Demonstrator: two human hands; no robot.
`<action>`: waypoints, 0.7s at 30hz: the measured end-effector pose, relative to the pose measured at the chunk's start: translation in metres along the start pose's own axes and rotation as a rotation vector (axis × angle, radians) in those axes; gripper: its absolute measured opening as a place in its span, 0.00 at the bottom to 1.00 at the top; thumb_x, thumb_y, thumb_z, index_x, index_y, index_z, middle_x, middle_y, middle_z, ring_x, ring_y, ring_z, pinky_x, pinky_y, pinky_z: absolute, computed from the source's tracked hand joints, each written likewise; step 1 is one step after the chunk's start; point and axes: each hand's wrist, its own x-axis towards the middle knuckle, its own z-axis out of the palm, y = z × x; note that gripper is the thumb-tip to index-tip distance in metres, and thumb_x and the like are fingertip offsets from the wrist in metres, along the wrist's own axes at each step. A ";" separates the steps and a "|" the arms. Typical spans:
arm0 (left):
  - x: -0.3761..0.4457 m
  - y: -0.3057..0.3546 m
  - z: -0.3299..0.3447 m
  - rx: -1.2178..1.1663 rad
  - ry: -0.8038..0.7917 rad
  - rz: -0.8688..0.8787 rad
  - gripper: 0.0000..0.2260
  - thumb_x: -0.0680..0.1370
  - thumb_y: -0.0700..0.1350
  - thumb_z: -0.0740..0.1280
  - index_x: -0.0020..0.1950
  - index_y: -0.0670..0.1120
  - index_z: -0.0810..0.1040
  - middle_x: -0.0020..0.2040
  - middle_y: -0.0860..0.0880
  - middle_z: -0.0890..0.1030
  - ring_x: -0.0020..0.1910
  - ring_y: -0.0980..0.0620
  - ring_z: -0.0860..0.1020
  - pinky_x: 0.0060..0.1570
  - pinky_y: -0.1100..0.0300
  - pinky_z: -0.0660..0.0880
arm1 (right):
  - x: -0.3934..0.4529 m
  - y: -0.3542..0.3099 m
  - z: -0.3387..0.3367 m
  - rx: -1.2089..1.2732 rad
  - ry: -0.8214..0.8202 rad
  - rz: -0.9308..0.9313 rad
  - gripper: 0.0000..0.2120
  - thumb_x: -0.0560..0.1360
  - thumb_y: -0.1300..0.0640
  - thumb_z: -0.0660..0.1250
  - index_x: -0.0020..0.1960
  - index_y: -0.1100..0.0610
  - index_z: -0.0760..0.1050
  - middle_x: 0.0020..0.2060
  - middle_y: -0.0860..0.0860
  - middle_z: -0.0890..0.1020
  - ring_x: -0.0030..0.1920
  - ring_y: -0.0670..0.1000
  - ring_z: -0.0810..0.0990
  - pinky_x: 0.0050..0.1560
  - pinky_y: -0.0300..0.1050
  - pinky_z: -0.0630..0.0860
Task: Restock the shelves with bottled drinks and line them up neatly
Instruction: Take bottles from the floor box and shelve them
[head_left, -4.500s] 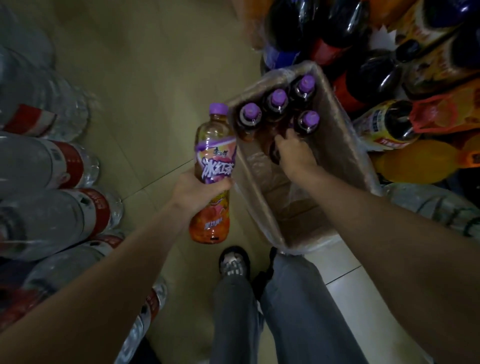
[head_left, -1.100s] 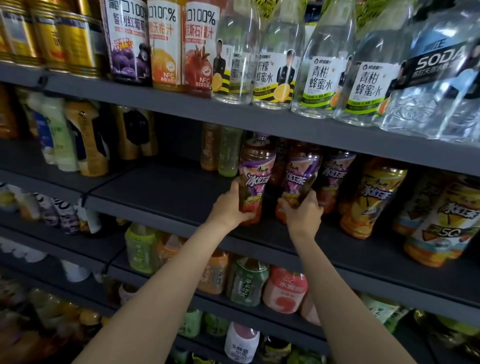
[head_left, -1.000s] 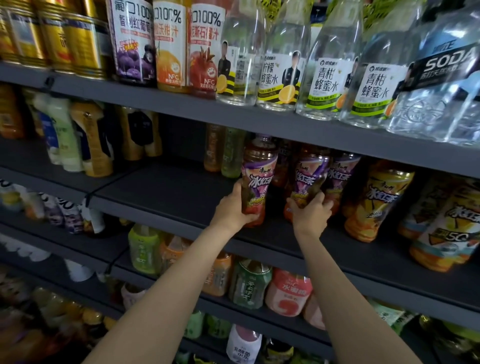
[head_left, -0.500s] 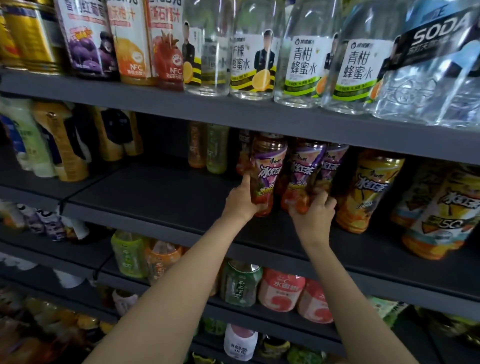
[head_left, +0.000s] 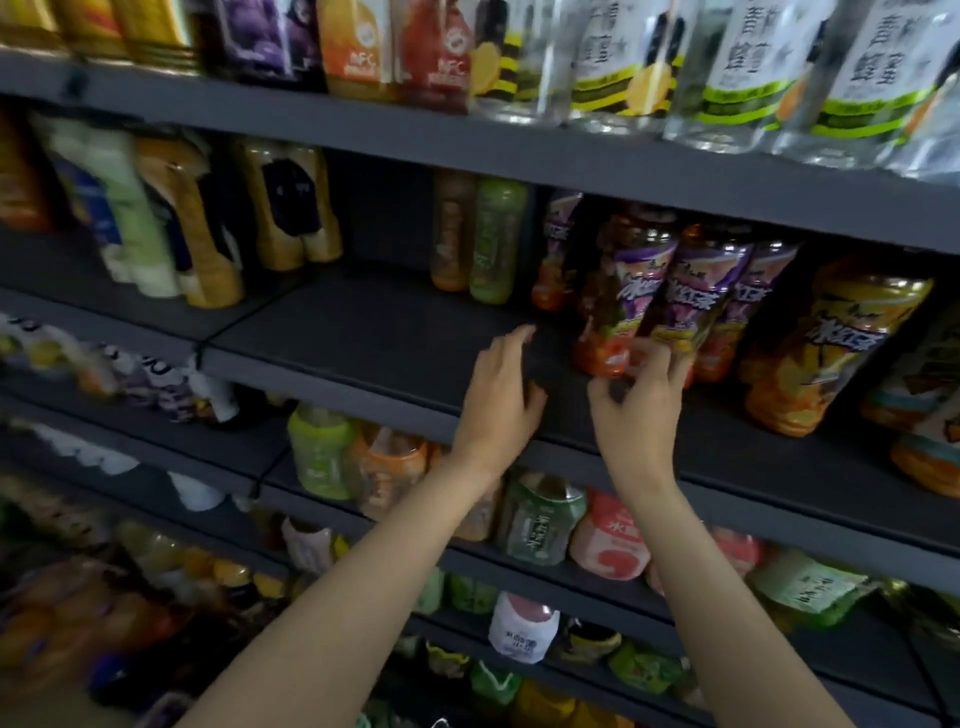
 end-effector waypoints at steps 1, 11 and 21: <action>-0.020 -0.016 -0.019 -0.003 0.077 -0.014 0.22 0.76 0.36 0.63 0.69 0.44 0.65 0.62 0.46 0.71 0.62 0.49 0.70 0.60 0.58 0.68 | -0.011 -0.016 0.013 0.018 -0.034 -0.031 0.17 0.72 0.66 0.66 0.60 0.65 0.68 0.57 0.57 0.68 0.54 0.55 0.70 0.53 0.39 0.68; -0.264 -0.251 -0.251 0.265 0.172 -0.776 0.13 0.70 0.34 0.65 0.54 0.37 0.73 0.51 0.39 0.75 0.52 0.40 0.73 0.53 0.59 0.66 | -0.252 -0.136 0.238 -0.114 -0.880 -0.253 0.22 0.71 0.62 0.66 0.64 0.63 0.66 0.60 0.61 0.68 0.62 0.62 0.68 0.62 0.50 0.65; -0.530 -0.424 -0.352 0.360 -0.065 -1.519 0.13 0.74 0.35 0.65 0.58 0.34 0.71 0.57 0.35 0.74 0.55 0.36 0.74 0.53 0.50 0.68 | -0.493 -0.039 0.422 -0.469 -1.648 -0.162 0.27 0.76 0.55 0.64 0.71 0.61 0.58 0.70 0.58 0.60 0.68 0.60 0.64 0.64 0.50 0.65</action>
